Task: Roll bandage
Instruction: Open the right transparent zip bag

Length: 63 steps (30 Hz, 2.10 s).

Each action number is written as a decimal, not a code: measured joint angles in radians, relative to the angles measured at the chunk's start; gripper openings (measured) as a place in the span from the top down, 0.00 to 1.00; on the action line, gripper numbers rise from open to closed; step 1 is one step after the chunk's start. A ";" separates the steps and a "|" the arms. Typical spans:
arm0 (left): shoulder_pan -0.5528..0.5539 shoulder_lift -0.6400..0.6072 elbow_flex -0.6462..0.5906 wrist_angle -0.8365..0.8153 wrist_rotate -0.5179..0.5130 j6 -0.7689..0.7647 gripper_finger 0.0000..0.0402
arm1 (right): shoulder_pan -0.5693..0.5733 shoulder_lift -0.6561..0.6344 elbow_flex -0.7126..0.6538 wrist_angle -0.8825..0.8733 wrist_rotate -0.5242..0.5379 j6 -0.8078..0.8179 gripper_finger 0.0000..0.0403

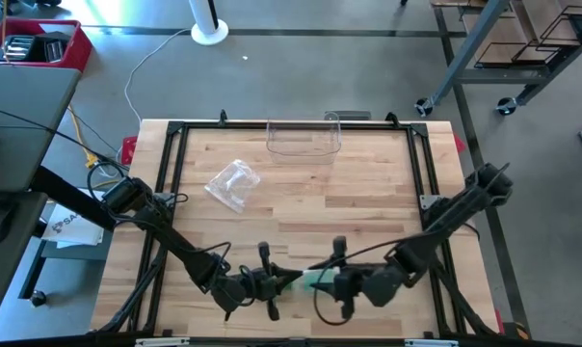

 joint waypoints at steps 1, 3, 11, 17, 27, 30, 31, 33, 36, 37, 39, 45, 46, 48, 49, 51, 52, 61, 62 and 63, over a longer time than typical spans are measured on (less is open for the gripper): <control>0.000 0.000 0.000 0.000 0.001 0.000 1.00 | -0.008 0.010 0.008 0.000 0.000 0.016 0.57; 0.000 0.000 0.000 -0.001 0.001 0.000 1.00 | -0.025 0.022 0.023 -0.007 0.000 0.050 0.60; 0.000 0.000 0.000 -0.001 0.020 -0.009 1.00 | -0.066 0.026 0.034 -0.038 -0.113 0.085 0.74; 0.000 0.000 0.000 0.000 0.021 -0.011 1.00 | -0.073 0.027 0.034 -0.040 -0.176 0.061 0.79; 0.002 0.000 0.000 0.000 0.020 -0.018 1.00 | -0.073 0.027 0.034 -0.043 -0.176 0.066 0.95; 0.001 0.000 0.000 0.002 0.020 -0.018 1.00 | -0.073 0.035 0.034 -0.043 -0.175 0.061 0.98; 0.001 0.000 -0.001 0.002 0.021 -0.017 1.00 | -0.073 0.039 0.034 -0.043 -0.172 0.059 0.99; 0.001 0.000 -0.001 0.002 0.020 -0.017 1.00 | -0.072 0.041 0.034 -0.052 -0.161 0.059 1.00; -0.004 0.000 -0.001 0.002 0.011 -0.011 1.00 | -0.070 0.041 0.035 -0.085 -0.133 0.075 1.00; -0.007 0.000 -0.001 0.003 0.005 -0.006 1.00 | -0.068 0.041 0.035 -0.097 -0.130 0.080 1.00; -0.017 0.000 -0.001 0.008 -0.021 0.010 1.00 | -0.064 0.041 0.035 -0.118 -0.128 0.093 1.00; -0.038 0.000 -0.001 0.011 -0.079 0.033 1.00 | -0.041 0.040 0.034 -0.193 -0.114 0.126 1.00; -0.041 0.000 -0.001 0.011 -0.079 0.040 1.00 | -0.037 0.039 0.034 -0.205 -0.109 0.140 1.00; -0.044 0.000 -0.001 0.010 -0.081 0.053 1.00 | -0.027 0.033 0.034 -0.244 -0.096 0.174 1.00; -0.046 0.000 -0.001 0.010 -0.082 0.054 1.00 | -0.023 0.030 0.034 -0.266 -0.093 0.196 1.00; -0.049 0.000 -0.001 0.010 -0.081 0.055 1.00 | -0.014 0.024 0.034 -0.310 -0.093 0.237 1.00; -0.049 0.000 -0.001 0.010 -0.081 0.055 1.00 | -0.009 0.021 0.034 -0.334 -0.093 0.261 1.00; -0.050 0.000 0.000 0.010 -0.082 0.063 1.00 | 0.047 0.010 0.034 -0.528 -0.097 0.453 1.00; -0.050 0.000 0.000 0.010 -0.082 0.063 1.00 | 0.054 0.010 0.034 -0.547 -0.098 0.474 1.00; -0.050 0.000 0.000 0.010 -0.082 0.063 1.00 | 0.058 0.010 0.034 -0.565 -0.098 0.492 1.00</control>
